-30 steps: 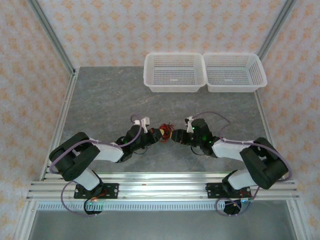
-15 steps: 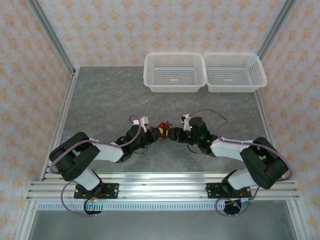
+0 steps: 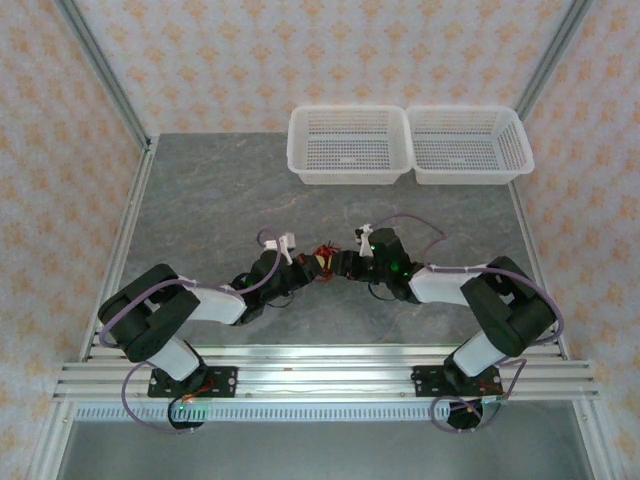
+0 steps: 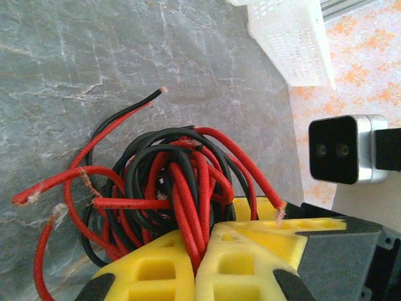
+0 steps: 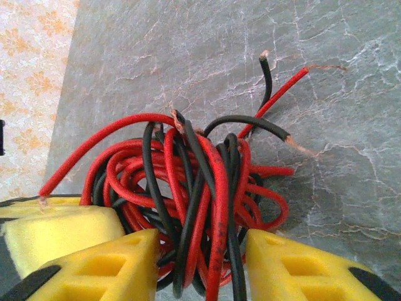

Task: Untangle the cables

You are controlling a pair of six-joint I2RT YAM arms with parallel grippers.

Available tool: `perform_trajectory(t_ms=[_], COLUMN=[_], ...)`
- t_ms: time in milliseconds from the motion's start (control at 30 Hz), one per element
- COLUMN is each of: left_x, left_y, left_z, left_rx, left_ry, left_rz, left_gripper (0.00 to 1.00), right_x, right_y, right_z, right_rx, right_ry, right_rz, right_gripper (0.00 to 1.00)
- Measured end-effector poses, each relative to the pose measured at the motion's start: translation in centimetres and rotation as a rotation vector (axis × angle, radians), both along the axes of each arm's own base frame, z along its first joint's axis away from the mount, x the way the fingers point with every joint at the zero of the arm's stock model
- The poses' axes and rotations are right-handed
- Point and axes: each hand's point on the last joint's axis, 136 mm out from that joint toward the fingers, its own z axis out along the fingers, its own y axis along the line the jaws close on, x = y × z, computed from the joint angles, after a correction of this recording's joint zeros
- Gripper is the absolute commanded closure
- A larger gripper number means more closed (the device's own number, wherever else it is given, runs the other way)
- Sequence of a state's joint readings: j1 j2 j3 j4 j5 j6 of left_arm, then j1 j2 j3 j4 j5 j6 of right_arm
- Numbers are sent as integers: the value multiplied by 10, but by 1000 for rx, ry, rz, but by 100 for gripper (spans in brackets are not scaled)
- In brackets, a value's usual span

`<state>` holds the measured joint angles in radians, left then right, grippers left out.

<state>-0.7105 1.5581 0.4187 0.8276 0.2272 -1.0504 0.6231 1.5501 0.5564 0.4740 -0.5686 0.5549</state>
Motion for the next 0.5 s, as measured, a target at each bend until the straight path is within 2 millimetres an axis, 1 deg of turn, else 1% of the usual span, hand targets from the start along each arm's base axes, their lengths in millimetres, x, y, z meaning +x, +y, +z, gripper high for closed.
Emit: perform_trajectory(t_ms=[133,300,367,500], left_x=[1,0,0,-1], left_y=[7,16,17,19], left_z=[-4,-8,-7,-2], left_rx=[2,-2,-6,-18], left_ry=[4,11,6,-4], left_rz=[15,32,34,32], left_gripper=[100,100,100,100], right_x=[1,2,3,6], right_y=[2,10,12,14], right_z=[-4,-10,-12,-11], right_rx=[15,45,55,73], right_ry=[0,0,-3,-9], right_rz=[0,21,25,22], right_gripper=[73,80,84,94])
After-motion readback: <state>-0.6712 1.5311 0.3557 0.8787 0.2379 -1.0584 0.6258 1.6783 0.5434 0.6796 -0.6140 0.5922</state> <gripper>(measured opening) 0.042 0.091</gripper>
